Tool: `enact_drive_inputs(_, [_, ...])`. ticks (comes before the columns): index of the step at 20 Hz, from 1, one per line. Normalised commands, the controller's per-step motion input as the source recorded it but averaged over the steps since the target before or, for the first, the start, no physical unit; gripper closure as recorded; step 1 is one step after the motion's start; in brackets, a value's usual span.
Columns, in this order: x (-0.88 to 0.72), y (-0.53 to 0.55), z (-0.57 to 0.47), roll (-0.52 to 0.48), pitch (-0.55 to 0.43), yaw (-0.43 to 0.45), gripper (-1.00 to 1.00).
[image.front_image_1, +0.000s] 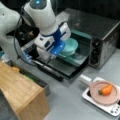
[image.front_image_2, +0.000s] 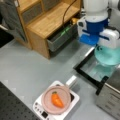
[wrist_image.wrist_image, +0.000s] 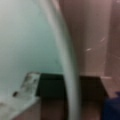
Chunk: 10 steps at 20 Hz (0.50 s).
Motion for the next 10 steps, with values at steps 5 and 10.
enact_drive_inputs(5, [-0.30, 0.22, -0.20, 0.101, -0.247, -0.172, 1.00])
enact_drive_inputs(10, [-0.29, 0.22, -0.19, 0.106, -0.255, -0.181, 1.00])
